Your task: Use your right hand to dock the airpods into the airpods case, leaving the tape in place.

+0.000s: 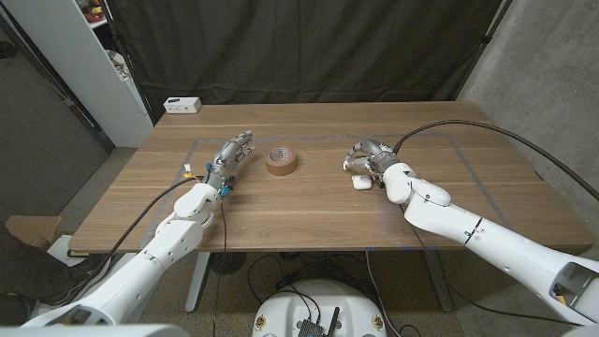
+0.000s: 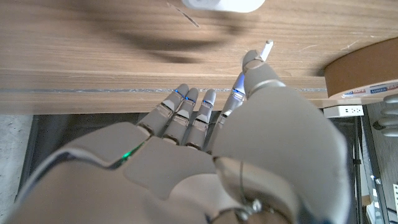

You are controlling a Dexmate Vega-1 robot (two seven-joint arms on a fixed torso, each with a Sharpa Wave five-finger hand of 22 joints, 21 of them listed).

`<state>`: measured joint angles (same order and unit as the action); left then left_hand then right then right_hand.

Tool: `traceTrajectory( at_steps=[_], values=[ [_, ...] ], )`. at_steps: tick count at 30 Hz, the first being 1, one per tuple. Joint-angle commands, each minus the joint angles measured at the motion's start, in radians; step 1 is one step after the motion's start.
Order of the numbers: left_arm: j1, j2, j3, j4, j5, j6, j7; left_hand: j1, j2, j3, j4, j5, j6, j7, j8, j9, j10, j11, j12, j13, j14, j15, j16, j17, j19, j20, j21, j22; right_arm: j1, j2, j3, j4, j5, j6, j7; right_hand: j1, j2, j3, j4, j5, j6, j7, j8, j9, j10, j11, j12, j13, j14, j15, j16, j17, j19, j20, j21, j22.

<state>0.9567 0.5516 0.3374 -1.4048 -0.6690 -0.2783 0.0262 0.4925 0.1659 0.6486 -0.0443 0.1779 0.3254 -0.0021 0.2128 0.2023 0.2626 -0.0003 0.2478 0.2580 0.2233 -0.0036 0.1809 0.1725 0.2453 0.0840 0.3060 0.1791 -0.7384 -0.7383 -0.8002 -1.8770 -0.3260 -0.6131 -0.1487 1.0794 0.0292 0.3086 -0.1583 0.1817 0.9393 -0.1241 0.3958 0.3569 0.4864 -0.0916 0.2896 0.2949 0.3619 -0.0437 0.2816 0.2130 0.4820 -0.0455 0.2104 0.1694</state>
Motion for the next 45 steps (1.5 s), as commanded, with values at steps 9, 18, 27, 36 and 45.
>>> traceTrajectory(
  at_steps=[9,18,27,36,45],
  values=[
    [-0.033,-0.014,0.013,0.035,0.008,-0.002,-0.016,-0.006,0.003,0.004,-0.006,0.004,0.004,-0.01,-0.005,0.003,0.008,-0.001,0.007,0.005,0.003,-0.012,0.001,-0.001,0.008,0.0,-0.002,0.004,-0.057,-0.087,0.014,-0.091,-0.08,-0.044,0.054,0.028,0.0,-0.007,-0.006,0.002,-0.002,0.001,0.011,0.015,0.001,0.003,0.003,0.012,-0.001,-0.147,0.0,0.004,0.02,-0.025,0.002,0.002],
    [-0.037,-0.017,0.017,0.039,0.011,-0.001,-0.015,-0.005,0.003,0.004,-0.009,0.005,0.002,-0.012,-0.007,0.004,0.006,-0.006,0.007,0.007,0.002,-0.013,0.001,-0.001,0.008,-0.001,-0.004,0.004,-0.093,-0.091,0.035,-0.109,-0.085,-0.047,0.043,0.041,-0.002,-0.012,-0.007,0.003,-0.001,-0.001,0.016,0.022,-0.01,-0.001,0.0,0.021,-0.029,-0.143,-0.012,0.004,0.013,-0.034,-0.005,0.001],
    [-0.048,-0.021,0.022,0.053,0.01,-0.002,-0.027,-0.005,0.003,0.002,-0.012,0.005,0.002,-0.012,-0.007,0.004,0.007,-0.002,0.007,0.008,0.002,-0.013,0.001,-0.001,0.008,-0.001,-0.006,0.004,-0.109,-0.081,0.044,-0.122,-0.081,-0.064,0.044,0.046,-0.002,-0.017,-0.004,0.003,-0.001,0.0,0.017,0.023,-0.015,0.004,0.0,0.028,-0.039,-0.139,-0.017,0.005,0.01,-0.032,-0.01,0.0],
    [-0.055,-0.028,0.024,0.068,0.007,-0.001,-0.031,-0.005,0.003,0.002,-0.013,0.005,0.001,-0.013,-0.008,0.004,0.006,-0.004,0.007,0.008,0.0,-0.014,0.001,-0.001,0.009,-0.001,-0.007,0.004,-0.127,-0.082,0.047,-0.14,-0.083,-0.073,0.035,0.048,-0.001,-0.023,0.0,0.004,-0.009,-0.004,0.014,0.023,-0.021,-0.002,0.0,0.036,-0.045,-0.136,-0.021,0.005,0.001,-0.027,-0.015,0.0],
    [-0.067,-0.034,0.025,0.091,0.006,-0.008,-0.04,-0.005,0.003,0.001,-0.016,0.005,0.001,-0.013,-0.008,0.005,0.007,-0.003,0.007,0.009,0.001,-0.016,0.002,-0.001,0.009,-0.001,-0.009,0.004,-0.157,-0.097,0.073,-0.151,-0.073,-0.02,-0.005,0.051,0.002,-0.027,0.002,0.004,-0.016,-0.01,0.011,0.023,-0.024,-0.001,0.002,0.044,-0.043,-0.138,-0.021,0.005,0.0,-0.026,-0.017,0.0]
  ],
)
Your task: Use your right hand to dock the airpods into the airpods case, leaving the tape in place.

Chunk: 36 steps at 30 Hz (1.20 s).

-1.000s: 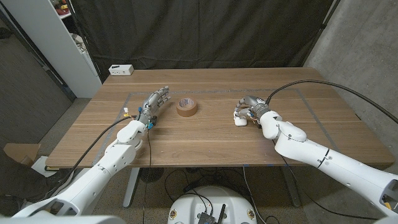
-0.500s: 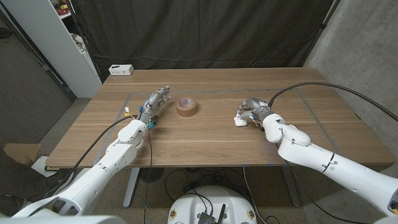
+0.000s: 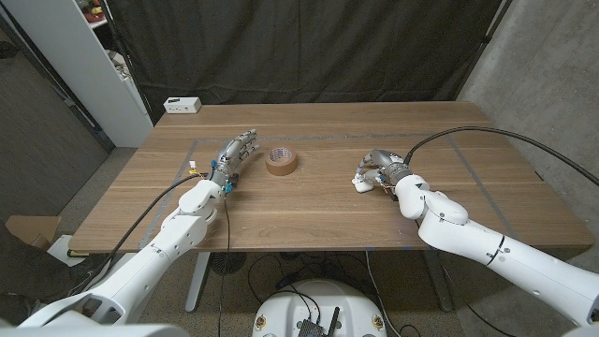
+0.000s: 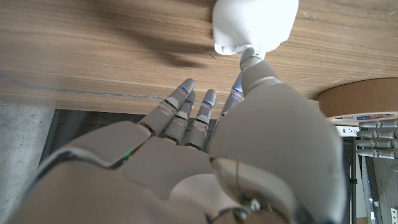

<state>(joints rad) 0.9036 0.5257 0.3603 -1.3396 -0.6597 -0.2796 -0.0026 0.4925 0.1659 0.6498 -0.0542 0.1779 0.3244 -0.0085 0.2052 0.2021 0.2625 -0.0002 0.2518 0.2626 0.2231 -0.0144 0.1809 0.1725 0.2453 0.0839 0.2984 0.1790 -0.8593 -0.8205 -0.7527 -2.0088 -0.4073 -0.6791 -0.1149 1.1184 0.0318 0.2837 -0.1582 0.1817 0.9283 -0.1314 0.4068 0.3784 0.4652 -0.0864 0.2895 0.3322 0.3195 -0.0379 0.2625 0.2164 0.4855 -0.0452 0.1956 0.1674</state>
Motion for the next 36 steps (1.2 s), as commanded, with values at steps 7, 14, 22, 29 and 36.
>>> traceTrajectory(
  at_steps=[7,14,22,29,36],
  values=[
    [-0.02,-0.013,0.003,0.041,-0.008,-0.01,-0.022,-0.005,0.003,-0.001,-0.006,0.005,0.001,-0.006,-0.001,0.005,0.008,-0.003,0.004,0.005,0.002,-0.004,0.002,-0.001,0.01,-0.001,-0.003,0.004,-0.052,-0.037,0.042,-0.035,0.018,0.071,-0.024,0.016,0.003,-0.004,0.002,0.005,-0.013,-0.009,-0.004,0.001,-0.002,-0.012,0.004,0.011,0.002,-0.147,-0.001,0.002,-0.004,-0.028,-0.003,0.002],
    [-0.023,-0.015,0.003,0.05,-0.01,-0.009,-0.024,-0.006,0.004,-0.001,-0.006,0.005,0.003,-0.007,-0.001,0.005,0.008,-0.003,0.004,0.006,0.002,-0.005,0.002,0.0,0.01,-0.001,-0.003,0.004,-0.063,-0.046,0.05,-0.026,0.031,0.091,-0.011,0.016,0.008,-0.006,0.005,0.005,-0.013,-0.011,-0.004,0.001,-0.001,-0.015,0.005,0.015,0.004,-0.155,-0.001,0.003,-0.011,-0.03,-0.006,0.002],
    [-0.018,-0.015,0.0,0.05,-0.013,-0.012,-0.023,-0.006,0.003,-0.001,-0.008,0.005,0.001,-0.008,-0.001,0.005,0.007,-0.005,0.003,0.007,0.001,-0.005,0.002,-0.001,0.01,-0.001,-0.005,0.004,-0.075,-0.046,0.056,-0.021,0.042,0.093,-0.006,0.015,0.009,-0.011,0.007,0.004,-0.008,-0.013,-0.002,0.001,0.001,-0.023,0.007,0.02,0.005,-0.155,0.0,0.003,-0.013,-0.03,-0.006,0.002],
    [-0.017,-0.017,0.002,0.05,-0.013,-0.006,-0.018,-0.006,0.004,-0.002,-0.009,0.006,0.001,-0.008,-0.002,0.006,0.006,-0.004,0.003,0.007,0.0,-0.005,0.002,-0.001,0.011,-0.001,-0.006,0.005,-0.07,-0.044,0.049,-0.016,0.043,0.09,0.009,0.015,0.01,-0.016,0.008,0.005,-0.01,-0.016,-0.004,0.001,-0.003,-0.019,0.006,0.025,0.004,-0.156,-0.002,0.004,-0.017,-0.029,-0.006,0.002],
    [-0.015,-0.018,0.001,0.049,-0.013,-0.009,-0.017,-0.007,0.004,-0.002,-0.009,0.006,0.001,-0.007,-0.002,0.006,0.007,-0.004,0.004,0.008,0.0,-0.005,0.002,0.0,0.011,-0.001,-0.008,0.005,-0.077,-0.054,0.061,-0.039,0.05,0.094,0.012,0.015,0.012,-0.019,0.009,0.005,-0.019,-0.016,-0.008,0.0,-0.003,-0.024,0.007,0.029,0.003,-0.157,-0.002,0.004,-0.02,-0.029,-0.007,0.002]
  ],
)
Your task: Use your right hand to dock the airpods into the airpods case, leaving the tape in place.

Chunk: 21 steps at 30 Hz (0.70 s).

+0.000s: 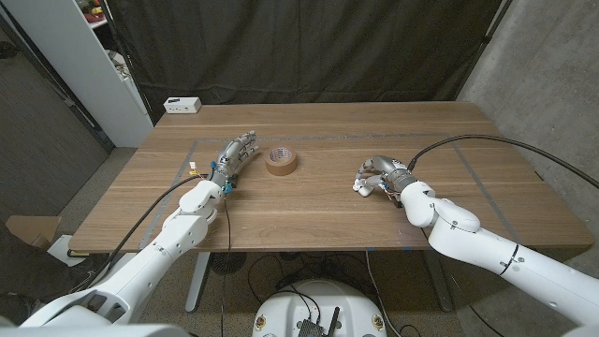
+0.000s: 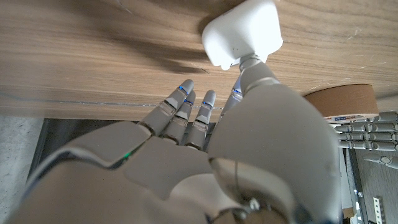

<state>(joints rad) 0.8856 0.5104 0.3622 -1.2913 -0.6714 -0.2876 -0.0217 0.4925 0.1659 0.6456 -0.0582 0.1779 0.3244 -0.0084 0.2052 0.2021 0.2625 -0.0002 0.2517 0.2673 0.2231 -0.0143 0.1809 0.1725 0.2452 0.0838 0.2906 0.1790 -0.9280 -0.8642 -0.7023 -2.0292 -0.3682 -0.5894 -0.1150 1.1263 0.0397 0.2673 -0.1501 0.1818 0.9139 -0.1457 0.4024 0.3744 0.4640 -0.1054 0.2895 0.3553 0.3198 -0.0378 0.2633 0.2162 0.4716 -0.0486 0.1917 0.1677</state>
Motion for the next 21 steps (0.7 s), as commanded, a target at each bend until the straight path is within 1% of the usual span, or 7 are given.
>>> traceTrajectory(
  at_steps=[1,8,10,15,16,21],
  values=[
    [0.004,-0.002,0.0,-0.002,0.0,0.003,0.006,-0.007,0.004,0.002,-0.005,0.006,0.001,-0.007,-0.002,0.006,0.007,-0.005,0.004,0.003,0.0,-0.005,0.002,0.0,0.011,-0.001,0.0,0.005,-0.009,-0.011,0.013,-0.021,0.013,0.007,0.011,0.007,0.005,-0.003,0.001,0.005,-0.005,-0.003,-0.004,0.004,-0.002,-0.005,0.007,0.007,0.003,-0.157,-0.003,0.004,-0.007,-0.025,-0.003,0.002],
    [0.007,-0.006,0.001,-0.002,0.001,-0.004,0.007,-0.008,0.004,0.002,-0.006,0.006,0.001,-0.007,-0.002,0.006,0.007,-0.005,0.003,0.004,0.0,-0.006,0.002,0.0,0.012,0.0,-0.001,0.005,-0.015,-0.018,0.024,-0.028,0.027,0.031,0.012,0.004,0.01,-0.006,0.004,0.005,-0.01,-0.003,-0.006,0.004,-0.003,-0.01,0.007,0.01,0.004,-0.158,-0.002,0.005,-0.009,-0.025,-0.003,0.002],
    [0.009,-0.006,0.001,-0.006,0.002,-0.004,0.012,-0.008,0.004,0.002,-0.006,0.006,0.0,-0.007,-0.002,0.006,0.006,-0.005,0.003,0.004,0.0,-0.005,0.002,0.0,0.012,-0.001,-0.001,0.005,-0.018,-0.021,0.028,-0.031,0.032,0.039,0.012,0.007,0.009,-0.007,0.002,0.005,-0.011,-0.003,-0.007,0.003,-0.002,-0.009,0.008,0.011,0.005,-0.157,-0.003,0.004,-0.008,-0.023,-0.003,0.002],
    [0.014,-0.005,0.002,-0.013,0.005,-0.002,0.018,-0.008,0.005,0.002,-0.006,0.006,0.001,-0.007,-0.002,0.006,0.007,-0.004,0.004,0.004,0.0,-0.005,0.002,0.0,0.012,-0.001,-0.002,0.005,-0.032,-0.03,0.043,-0.037,0.044,0.063,0.001,0.011,0.009,-0.008,-0.001,0.006,-0.012,-0.006,-0.008,0.003,0.0,-0.008,0.009,0.014,0.005,-0.158,-0.003,0.004,-0.009,-0.023,-0.003,0.002],
    [0.015,-0.005,0.002,-0.014,0.005,-0.002,0.018,-0.008,0.005,0.002,-0.006,0.006,0.0,-0.008,-0.002,0.006,0.006,-0.004,0.003,0.004,0.001,-0.005,0.002,0.0,0.012,-0.001,-0.002,0.005,-0.035,-0.033,0.046,-0.038,0.046,0.067,0.001,0.011,0.01,-0.008,-0.001,0.006,-0.011,-0.006,-0.008,0.003,0.001,-0.015,0.009,0.015,0.005,-0.159,-0.004,0.004,-0.008,-0.023,-0.002,0.002],
    [0.016,-0.005,0.003,-0.018,0.007,0.001,0.022,-0.008,0.005,0.002,-0.007,0.006,0.0,-0.01,-0.002,0.006,0.006,-0.006,0.003,0.004,0.0,-0.006,0.002,0.0,0.012,0.0,-0.003,0.005,-0.051,-0.047,0.056,-0.047,0.054,0.08,0.002,0.01,0.011,-0.011,0.001,0.006,-0.01,-0.009,-0.008,0.002,0.002,-0.012,0.01,0.017,0.007,-0.16,-0.003,0.004,-0.008,-0.022,-0.002,0.002]
  ],
)
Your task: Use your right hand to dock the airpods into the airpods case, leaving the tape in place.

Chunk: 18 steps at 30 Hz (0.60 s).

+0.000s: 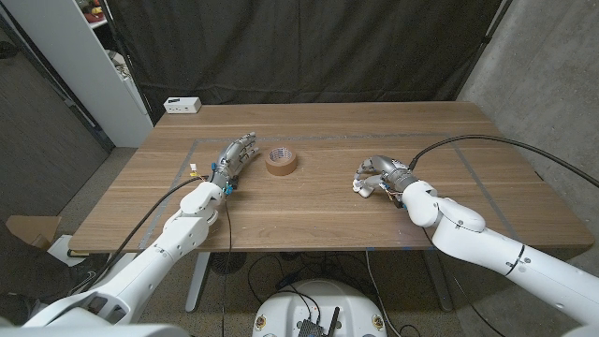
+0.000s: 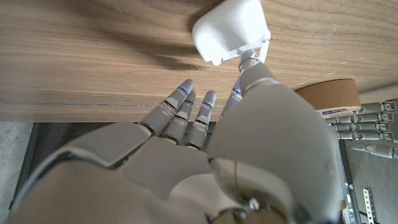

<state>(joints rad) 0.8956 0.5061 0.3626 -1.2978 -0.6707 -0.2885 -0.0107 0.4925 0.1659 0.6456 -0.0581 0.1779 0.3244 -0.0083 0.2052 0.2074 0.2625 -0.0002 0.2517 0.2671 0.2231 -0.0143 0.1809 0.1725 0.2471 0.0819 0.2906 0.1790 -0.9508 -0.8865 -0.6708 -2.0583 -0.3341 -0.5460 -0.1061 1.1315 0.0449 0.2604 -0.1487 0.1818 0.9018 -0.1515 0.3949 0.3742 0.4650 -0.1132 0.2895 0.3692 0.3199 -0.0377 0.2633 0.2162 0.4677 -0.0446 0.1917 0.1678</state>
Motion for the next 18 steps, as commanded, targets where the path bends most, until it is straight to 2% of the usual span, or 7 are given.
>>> traceTrajectory(
  at_steps=[1,12,18],
  values=[
    [0.007,0.0,0.003,-0.012,0.006,0.001,0.01,-0.008,0.005,0.002,-0.007,0.006,0.001,-0.01,-0.002,0.001,0.006,-0.005,0.003,0.005,0.0,-0.005,0.002,0.0,0.01,0.002,-0.004,0.005,-0.03,-0.027,0.026,-0.019,0.021,0.036,-0.005,0.005,0.006,-0.004,-0.001,0.006,0.002,-0.004,-0.001,0.003,0.001,-0.005,0.01,0.004,0.007,-0.16,-0.003,0.004,-0.005,-0.027,-0.002,0.001],
    [0.017,0.002,0.003,-0.02,0.003,0.0,0.009,-0.01,0.004,0.002,-0.008,0.006,0.0,-0.01,-0.003,0.001,0.004,-0.005,0.002,0.005,0.0,-0.006,0.002,0.0,0.012,0.001,-0.005,0.005,-0.037,-0.046,0.029,-0.019,0.021,0.041,0.016,0.005,0.009,-0.009,0.0,0.007,0.001,-0.006,-0.003,0.001,0.001,-0.011,0.01,0.009,0.008,-0.163,-0.003,0.004,-0.005,-0.026,-0.002,0.001],
    [0.024,0.005,0.001,-0.03,0.005,0.007,0.02,-0.01,0.004,0.002,-0.008,0.006,0.0,-0.01,-0.003,0.001,0.004,-0.005,0.002,0.005,0.0,-0.005,0.002,-0.001,0.011,0.002,-0.007,0.005,-0.034,-0.039,0.028,-0.002,0.016,0.051,0.009,0.003,0.013,-0.011,0.002,0.007,0.001,-0.01,-0.004,0.001,-0.001,-0.015,0.01,0.012,0.007,-0.168,-0.004,0.004,-0.007,-0.027,-0.002,0.001]
  ],
)
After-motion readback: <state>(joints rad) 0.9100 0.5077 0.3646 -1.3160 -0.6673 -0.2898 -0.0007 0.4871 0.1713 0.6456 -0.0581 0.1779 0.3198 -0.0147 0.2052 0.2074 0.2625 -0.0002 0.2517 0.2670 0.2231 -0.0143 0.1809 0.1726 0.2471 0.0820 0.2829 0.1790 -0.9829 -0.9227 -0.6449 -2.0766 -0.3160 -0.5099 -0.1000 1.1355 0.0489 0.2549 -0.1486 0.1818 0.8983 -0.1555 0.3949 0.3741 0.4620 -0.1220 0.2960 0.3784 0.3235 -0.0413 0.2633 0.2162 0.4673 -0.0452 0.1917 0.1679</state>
